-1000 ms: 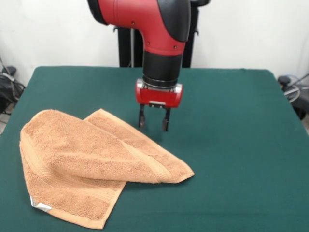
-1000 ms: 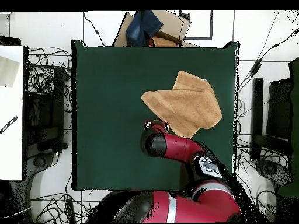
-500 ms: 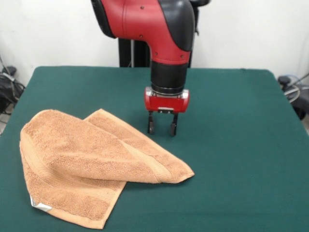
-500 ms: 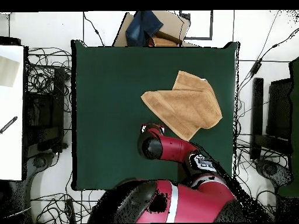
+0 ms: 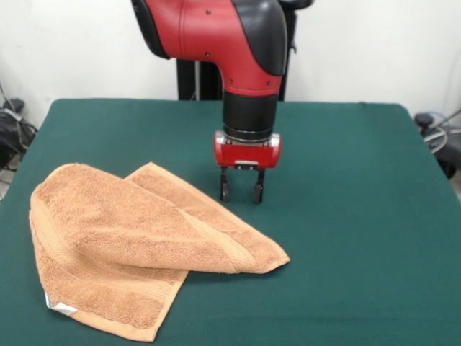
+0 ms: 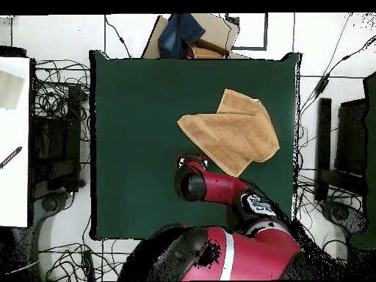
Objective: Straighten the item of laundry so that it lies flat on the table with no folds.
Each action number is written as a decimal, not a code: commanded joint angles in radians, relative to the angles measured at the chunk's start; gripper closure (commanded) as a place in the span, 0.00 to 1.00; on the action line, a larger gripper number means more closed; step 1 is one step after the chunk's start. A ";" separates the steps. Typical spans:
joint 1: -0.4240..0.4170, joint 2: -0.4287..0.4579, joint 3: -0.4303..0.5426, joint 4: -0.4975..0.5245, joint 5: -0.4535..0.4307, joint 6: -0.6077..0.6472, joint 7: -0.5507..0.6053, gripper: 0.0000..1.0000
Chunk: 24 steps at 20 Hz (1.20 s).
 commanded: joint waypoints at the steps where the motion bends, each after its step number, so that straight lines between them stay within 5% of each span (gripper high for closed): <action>1: -0.026 0.133 0.139 -0.087 -0.032 0.034 0.103 0.00; 6: -0.054 0.108 0.158 -0.082 -0.043 0.065 0.096 0.00; 15: 0.011 -0.108 0.096 -0.028 0.028 0.271 0.122 0.00; 24: 0.058 -0.153 0.062 0.001 0.031 0.283 0.175 0.00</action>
